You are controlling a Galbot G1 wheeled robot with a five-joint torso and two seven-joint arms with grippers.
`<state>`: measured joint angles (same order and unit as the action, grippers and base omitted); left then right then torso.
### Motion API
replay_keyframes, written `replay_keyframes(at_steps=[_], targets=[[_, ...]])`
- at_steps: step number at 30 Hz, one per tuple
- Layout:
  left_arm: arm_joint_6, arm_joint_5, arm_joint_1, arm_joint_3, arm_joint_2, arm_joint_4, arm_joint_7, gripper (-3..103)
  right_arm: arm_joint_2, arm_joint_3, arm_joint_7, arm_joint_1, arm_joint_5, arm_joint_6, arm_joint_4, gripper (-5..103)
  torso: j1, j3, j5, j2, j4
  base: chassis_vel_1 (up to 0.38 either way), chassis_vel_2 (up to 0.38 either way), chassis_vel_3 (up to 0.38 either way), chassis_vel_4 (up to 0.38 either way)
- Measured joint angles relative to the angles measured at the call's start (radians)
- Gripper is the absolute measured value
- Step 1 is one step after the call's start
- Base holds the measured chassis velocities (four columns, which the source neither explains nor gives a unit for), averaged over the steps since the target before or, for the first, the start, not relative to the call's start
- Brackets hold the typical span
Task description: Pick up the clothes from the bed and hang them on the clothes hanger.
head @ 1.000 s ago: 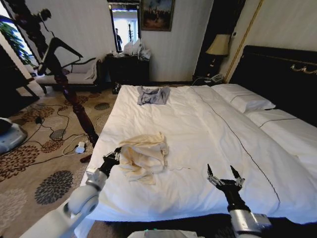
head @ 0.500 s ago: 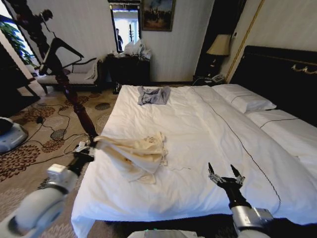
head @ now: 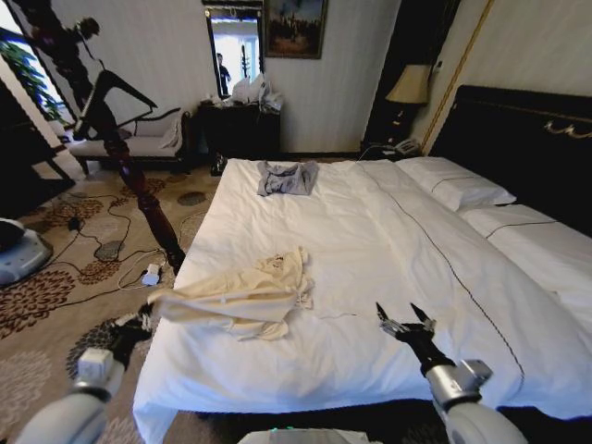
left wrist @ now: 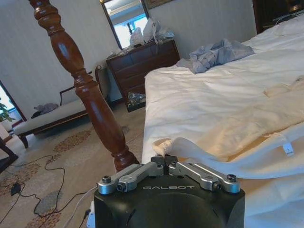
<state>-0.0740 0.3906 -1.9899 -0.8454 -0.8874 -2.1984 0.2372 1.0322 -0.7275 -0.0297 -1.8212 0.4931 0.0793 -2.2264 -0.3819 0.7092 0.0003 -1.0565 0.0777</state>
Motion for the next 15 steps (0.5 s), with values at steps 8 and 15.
replay_keyframes(at_steps=[8,15], targets=[[-0.017,-0.013,0.025,0.033,-0.017,-0.014,0.022,0,-0.167,0.191,-0.060,0.266,-0.060,-0.005,0.132,100,0.000,0.000,0.0001,0.000,0.0002,0.000,0.000,0.000,0.000],[-0.037,-0.017,0.027,0.043,0.009,-0.034,0.040,0,-0.159,0.466,-0.062,0.544,-0.089,-0.002,0.255,100,0.000,0.000,-0.0002,0.000,-0.0001,0.000,0.000,0.000,0.000]])
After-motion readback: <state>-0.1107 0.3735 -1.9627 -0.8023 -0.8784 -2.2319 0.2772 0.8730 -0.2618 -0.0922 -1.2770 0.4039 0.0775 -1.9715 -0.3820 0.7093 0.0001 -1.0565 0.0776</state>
